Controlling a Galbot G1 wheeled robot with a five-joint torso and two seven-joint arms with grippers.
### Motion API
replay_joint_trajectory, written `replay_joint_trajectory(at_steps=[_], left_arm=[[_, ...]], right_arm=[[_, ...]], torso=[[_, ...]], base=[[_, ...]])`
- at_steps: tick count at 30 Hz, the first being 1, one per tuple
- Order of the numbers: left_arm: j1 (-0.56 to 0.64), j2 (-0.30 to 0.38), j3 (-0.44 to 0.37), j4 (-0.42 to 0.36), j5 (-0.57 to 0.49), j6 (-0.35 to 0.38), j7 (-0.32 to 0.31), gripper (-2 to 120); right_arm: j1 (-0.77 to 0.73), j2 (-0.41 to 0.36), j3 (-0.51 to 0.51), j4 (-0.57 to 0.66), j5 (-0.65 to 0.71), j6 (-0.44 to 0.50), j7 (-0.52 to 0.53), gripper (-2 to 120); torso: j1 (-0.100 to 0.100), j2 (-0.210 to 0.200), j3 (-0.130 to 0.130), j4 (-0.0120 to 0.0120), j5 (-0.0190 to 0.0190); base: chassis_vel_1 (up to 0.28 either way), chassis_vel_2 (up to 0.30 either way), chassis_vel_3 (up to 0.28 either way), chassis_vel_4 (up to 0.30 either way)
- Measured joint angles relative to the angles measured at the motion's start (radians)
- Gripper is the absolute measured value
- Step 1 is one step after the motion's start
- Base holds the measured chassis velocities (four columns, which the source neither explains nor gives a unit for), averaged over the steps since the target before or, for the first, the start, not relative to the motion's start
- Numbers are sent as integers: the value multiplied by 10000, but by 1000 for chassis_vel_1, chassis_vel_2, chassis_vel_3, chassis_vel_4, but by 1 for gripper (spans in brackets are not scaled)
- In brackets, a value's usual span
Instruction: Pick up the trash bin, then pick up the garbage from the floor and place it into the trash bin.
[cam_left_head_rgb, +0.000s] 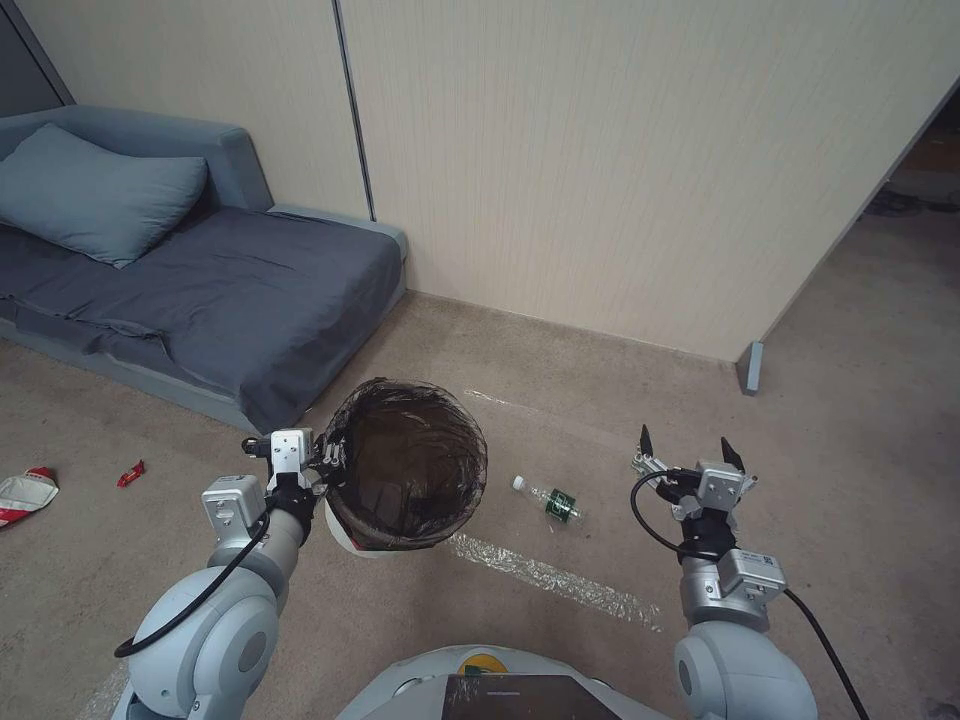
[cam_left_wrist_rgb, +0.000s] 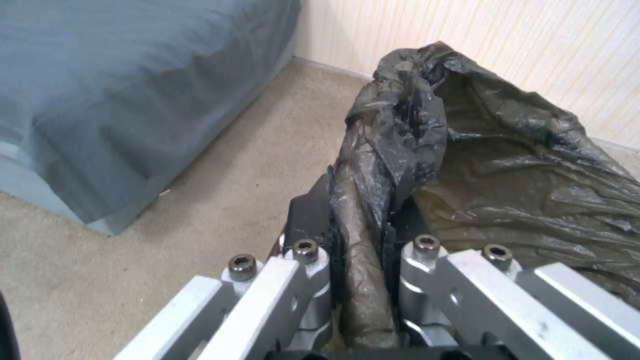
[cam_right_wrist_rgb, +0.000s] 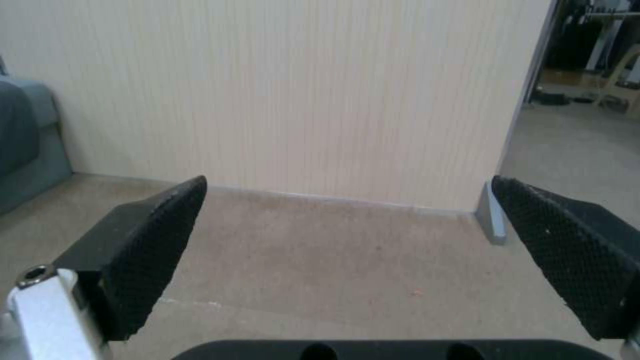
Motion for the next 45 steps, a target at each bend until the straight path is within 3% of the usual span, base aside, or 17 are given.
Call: replay_joint_trajectory(at_steps=[5,12,14,16,20,28,31,38,45], left_arm=[[1,17,-12,-35,-70,0,-18,7],[101,87,-75,-56,-146,3,-63,7],[151,226,-101,-61,-210,10,-105,7],[172,249,-109,-62,-221,13,-112,7],[322,225,-167,-64,-237,35,-164,7],[308,99,-116,-66,-216,55,-187,7],[314,11,-133,-67,-166,78,-200,7],[231,30,-64,-68,-126,108,-201,7],[234,-37,-70,-67,-112,115,-200,7]], right_arm=[[102,0,-6,-28,75,-84,17,100],[665,-171,246,-248,494,-784,-826,100],[941,-1151,170,-504,1323,-1276,-999,100],[1028,-1399,156,-582,1541,-1382,-1066,100],[1767,-3083,-5,-1417,3173,-1843,-1512,100],[2175,-4537,-183,-2160,4094,-1943,-1906,100],[2913,-6446,-748,-3461,5128,-1889,-2404,100],[3661,-7925,-1882,-4951,6074,-1773,-3007,100],[4347,-8334,-2871,-5883,6056,-1793,-3895,100]], torso=[[0,0,0,-2,0],[0,0,-1,0,0],[0,0,-1,1,1],[-1,0,-1,-2,2],[0,0,0,1,3],[0,0,0,-2,5],[0,0,0,2,4],[0,0,0,-2,2],[0,0,0,-1,0]], base=[[-17,9,8,-5],[0,0,0,0],[0,0,0,0],[0,0,0,0],[0,0,0,0],[0,0,0,0],[0,0,0,0],[0,0,0,0],[0,0,0,0]])
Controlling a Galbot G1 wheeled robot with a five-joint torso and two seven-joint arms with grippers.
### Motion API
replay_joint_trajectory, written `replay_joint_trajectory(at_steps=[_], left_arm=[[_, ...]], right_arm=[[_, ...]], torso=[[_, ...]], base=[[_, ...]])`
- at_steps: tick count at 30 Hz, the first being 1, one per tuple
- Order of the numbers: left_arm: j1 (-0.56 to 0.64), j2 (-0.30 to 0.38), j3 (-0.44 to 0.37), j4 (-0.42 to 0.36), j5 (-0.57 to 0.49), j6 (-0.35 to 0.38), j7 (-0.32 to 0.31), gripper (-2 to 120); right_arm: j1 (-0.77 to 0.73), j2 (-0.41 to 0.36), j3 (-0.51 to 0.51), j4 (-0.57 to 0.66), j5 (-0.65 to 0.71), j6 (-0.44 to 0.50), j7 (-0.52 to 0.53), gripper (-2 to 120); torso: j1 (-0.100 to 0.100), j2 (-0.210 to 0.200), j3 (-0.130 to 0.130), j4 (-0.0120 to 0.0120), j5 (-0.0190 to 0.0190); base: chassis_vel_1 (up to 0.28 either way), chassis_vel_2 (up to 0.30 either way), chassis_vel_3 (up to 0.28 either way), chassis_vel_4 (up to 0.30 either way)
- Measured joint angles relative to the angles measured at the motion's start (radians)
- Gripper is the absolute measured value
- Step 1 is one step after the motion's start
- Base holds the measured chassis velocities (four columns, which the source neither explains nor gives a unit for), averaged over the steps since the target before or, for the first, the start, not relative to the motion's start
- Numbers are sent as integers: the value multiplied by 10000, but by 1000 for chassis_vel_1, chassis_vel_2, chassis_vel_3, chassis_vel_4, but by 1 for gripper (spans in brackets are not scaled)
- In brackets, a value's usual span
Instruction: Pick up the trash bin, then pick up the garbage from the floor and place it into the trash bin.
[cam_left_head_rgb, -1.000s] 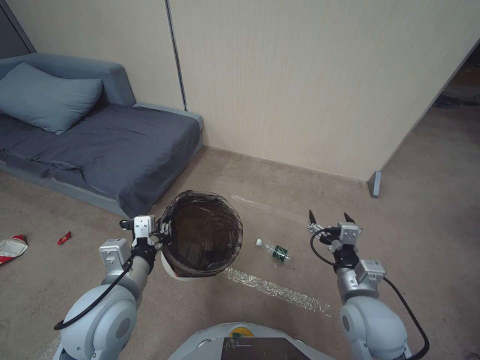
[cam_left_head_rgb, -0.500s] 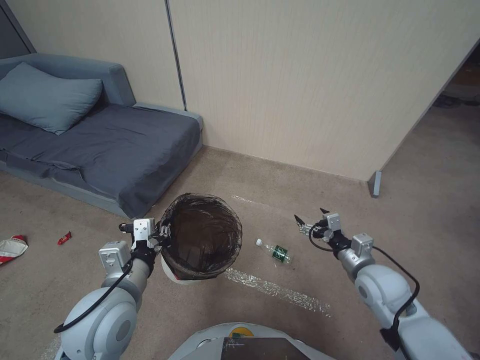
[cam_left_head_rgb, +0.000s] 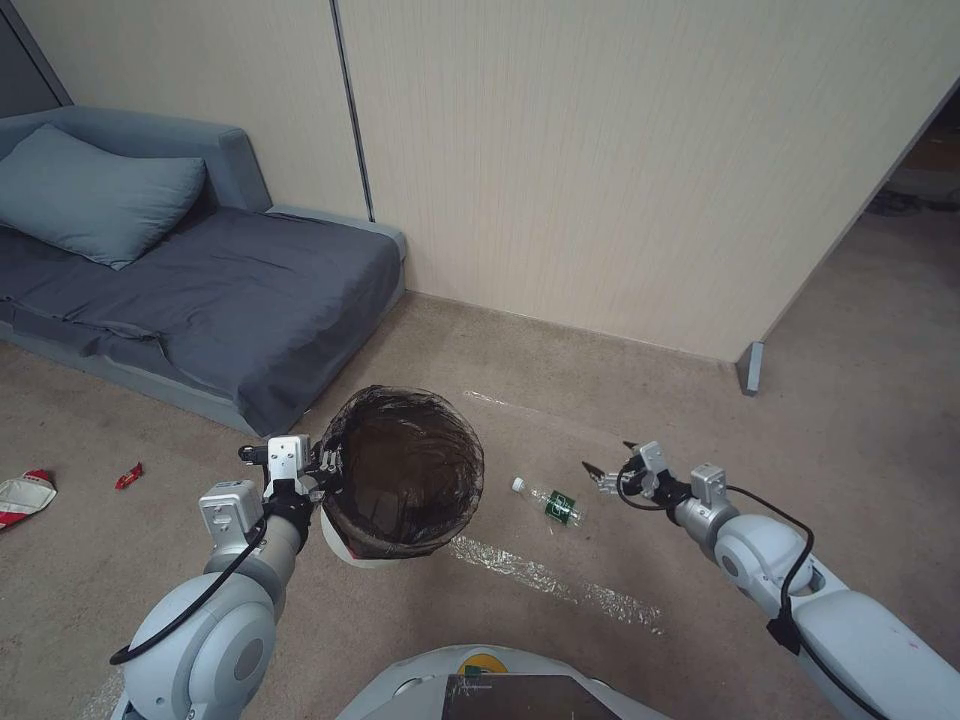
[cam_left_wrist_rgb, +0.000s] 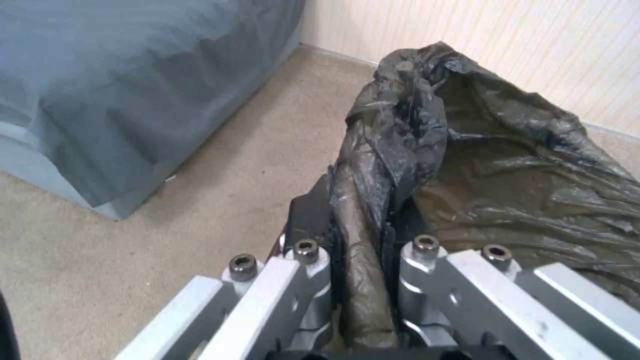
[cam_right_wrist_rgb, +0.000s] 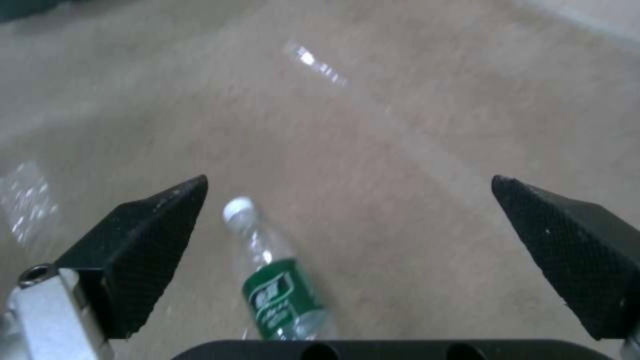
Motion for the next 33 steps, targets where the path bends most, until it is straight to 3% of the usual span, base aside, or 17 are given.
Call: replay_joint_trajectory(at_steps=[17,33], left_arm=[[83,-26,-58,0,81,0,13,7],[-186,-1,39,2,50,-18,46,7]], right_arm=[[2547,459,-2983,-2658,-247,-109,-1163,100],[3214,1380,-3884,-4305,-452,-280,-594,100]], torso=[[0,0,1,0,-2],[0,0,-1,0,-1]], base=[[0,0,0,0],[0,0,0,0]])
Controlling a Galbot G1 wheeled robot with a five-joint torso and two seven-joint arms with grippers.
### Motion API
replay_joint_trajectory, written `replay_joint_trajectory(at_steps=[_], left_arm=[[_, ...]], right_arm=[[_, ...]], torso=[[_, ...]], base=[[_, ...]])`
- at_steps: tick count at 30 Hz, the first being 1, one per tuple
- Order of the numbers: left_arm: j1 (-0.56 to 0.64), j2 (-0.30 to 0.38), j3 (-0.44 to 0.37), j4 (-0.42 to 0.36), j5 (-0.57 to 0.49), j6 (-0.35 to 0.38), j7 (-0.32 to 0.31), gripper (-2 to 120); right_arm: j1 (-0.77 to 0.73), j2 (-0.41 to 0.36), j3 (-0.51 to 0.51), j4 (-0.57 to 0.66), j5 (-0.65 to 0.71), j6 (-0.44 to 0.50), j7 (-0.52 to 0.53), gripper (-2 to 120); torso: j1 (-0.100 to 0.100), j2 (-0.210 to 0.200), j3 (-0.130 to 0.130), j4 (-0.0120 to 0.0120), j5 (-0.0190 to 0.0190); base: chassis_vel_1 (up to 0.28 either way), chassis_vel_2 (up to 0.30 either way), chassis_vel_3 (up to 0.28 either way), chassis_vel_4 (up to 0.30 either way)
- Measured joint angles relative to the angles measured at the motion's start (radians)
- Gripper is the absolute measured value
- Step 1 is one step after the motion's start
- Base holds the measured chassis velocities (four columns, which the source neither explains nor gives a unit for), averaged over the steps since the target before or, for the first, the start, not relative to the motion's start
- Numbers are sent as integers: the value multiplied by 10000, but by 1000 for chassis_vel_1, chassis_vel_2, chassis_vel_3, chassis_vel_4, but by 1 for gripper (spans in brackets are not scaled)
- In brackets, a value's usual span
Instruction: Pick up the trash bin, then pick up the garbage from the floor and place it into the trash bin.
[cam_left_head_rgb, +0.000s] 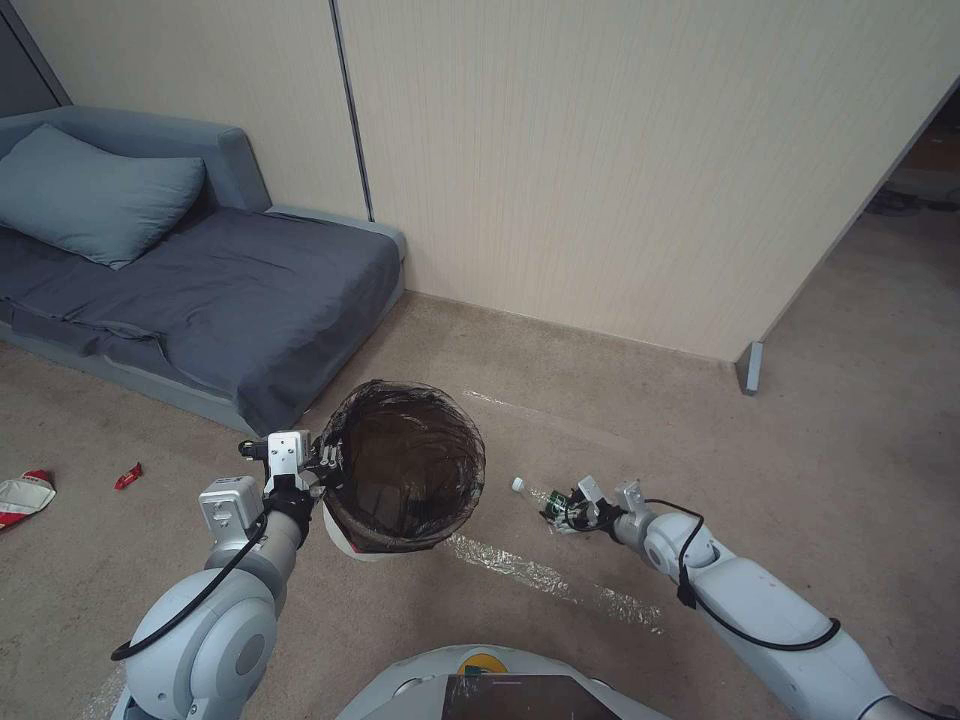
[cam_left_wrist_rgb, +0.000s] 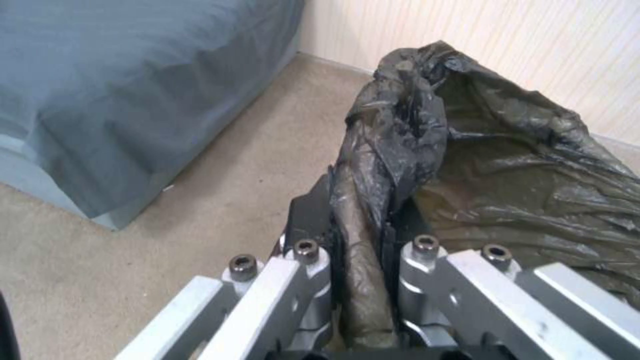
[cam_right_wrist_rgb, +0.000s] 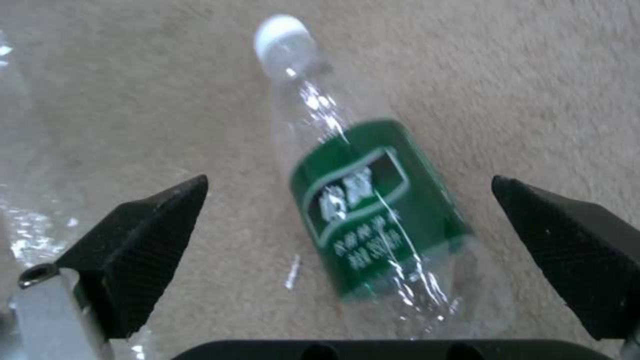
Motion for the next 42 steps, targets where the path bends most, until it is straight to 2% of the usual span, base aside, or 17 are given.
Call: replay_joint_trajectory(at_steps=[14,25,27,28,30,34,36,37,38,42], left_arm=[[63,72,-25,0,-46,-28,21,7],[31,29,17,0,-48,-46,39,7],[28,37,21,0,-48,-52,49,7],[28,37,21,0,-48,-52,49,7],[16,52,21,0,-50,-53,61,7],[-5,62,21,0,-56,-53,66,7],[-24,62,30,0,-78,-55,71,7],[-24,62,30,0,-78,-55,71,7],[-23,63,40,0,-100,-55,79,7],[-27,76,40,0,-107,-55,94,7]], right_arm=[[353,466,-188,-1157,-215,16,21,100],[388,627,-178,-1475,-379,148,25,97],[392,665,-183,-1493,-393,206,29,86],[392,665,-183,-1493,-393,206,29,86],[392,662,-183,-1414,-396,209,35,76],[381,646,-183,-1297,-415,209,35,67],[337,618,-180,-1154,-505,210,49,53],[337,618,-180,-1154,-505,210,49,53],[262,616,-144,-1068,-587,234,52,43],[158,645,-31,-990,-675,269,71,34]], torso=[[0,1,0,0,1],[0,1,0,0,0],[0,1,0,1,0],[0,1,0,1,0],[0,1,0,0,0],[0,1,0,1,0],[0,1,0,1,0],[0,1,0,1,0],[0,1,0,0,0],[0,1,0,1,0]], base=[[0,0,0,0],[0,0,0,0],[0,0,0,0],[0,0,0,0],[0,0,0,0],[0,0,0,0],[0,0,0,0],[0,0,0,0],[0,0,0,0],[0,0,0,0]])
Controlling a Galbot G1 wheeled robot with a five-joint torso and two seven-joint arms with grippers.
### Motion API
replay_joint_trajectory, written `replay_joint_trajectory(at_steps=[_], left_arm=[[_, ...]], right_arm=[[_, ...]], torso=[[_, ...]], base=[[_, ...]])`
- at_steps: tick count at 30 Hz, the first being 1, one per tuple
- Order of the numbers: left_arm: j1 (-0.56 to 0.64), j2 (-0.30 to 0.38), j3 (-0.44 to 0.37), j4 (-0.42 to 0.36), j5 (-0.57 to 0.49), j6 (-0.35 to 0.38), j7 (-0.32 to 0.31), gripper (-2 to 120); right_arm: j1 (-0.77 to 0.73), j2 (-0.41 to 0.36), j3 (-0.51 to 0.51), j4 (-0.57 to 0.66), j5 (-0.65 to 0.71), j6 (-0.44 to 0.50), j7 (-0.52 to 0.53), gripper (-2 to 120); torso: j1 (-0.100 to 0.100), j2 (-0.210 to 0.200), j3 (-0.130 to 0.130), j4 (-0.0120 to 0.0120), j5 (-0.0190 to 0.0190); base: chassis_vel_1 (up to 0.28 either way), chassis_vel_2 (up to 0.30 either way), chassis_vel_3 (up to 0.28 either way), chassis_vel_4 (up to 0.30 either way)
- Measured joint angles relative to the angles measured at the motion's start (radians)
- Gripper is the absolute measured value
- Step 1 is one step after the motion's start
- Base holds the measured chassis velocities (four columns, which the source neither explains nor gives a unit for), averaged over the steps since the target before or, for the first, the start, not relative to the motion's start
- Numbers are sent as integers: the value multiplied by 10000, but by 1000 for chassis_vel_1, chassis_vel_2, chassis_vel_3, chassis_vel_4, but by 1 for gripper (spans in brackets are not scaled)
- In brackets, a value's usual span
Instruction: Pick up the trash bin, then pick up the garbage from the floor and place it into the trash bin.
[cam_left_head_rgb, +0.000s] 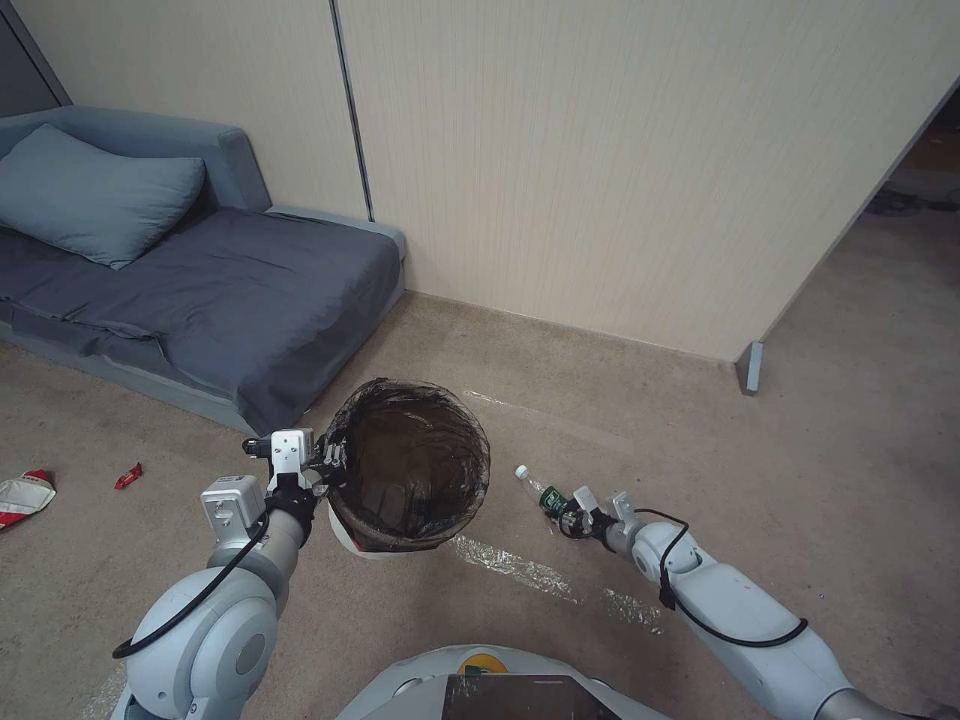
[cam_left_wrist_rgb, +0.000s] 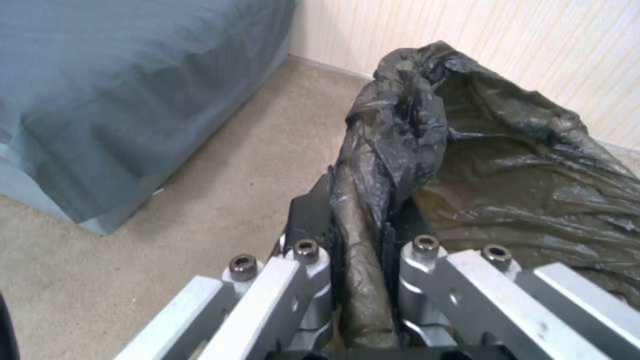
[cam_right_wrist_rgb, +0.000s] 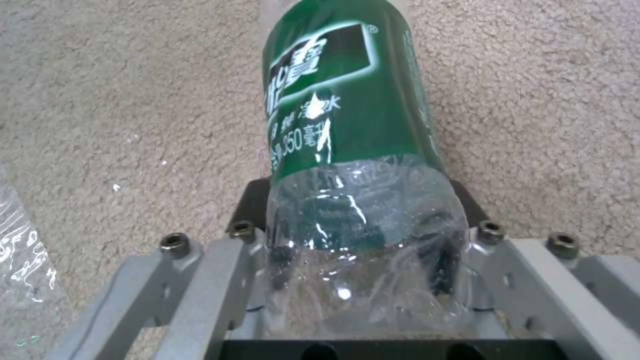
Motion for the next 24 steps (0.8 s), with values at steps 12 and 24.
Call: replay_joint_trajectory(at_steps=[12,24], left_arm=[[8,-3,1,0,23,-22,54,7],[34,161,16,0,43,-23,74,7]], right_arm=[[-1227,-387,1865,2890,-168,-80,530,34],[-3246,-1462,4522,7459,919,-989,563,34]], torso=[[0,0,0,0,0],[0,0,0,0,2]], base=[[0,0,0,0],[0,0,0,0]])
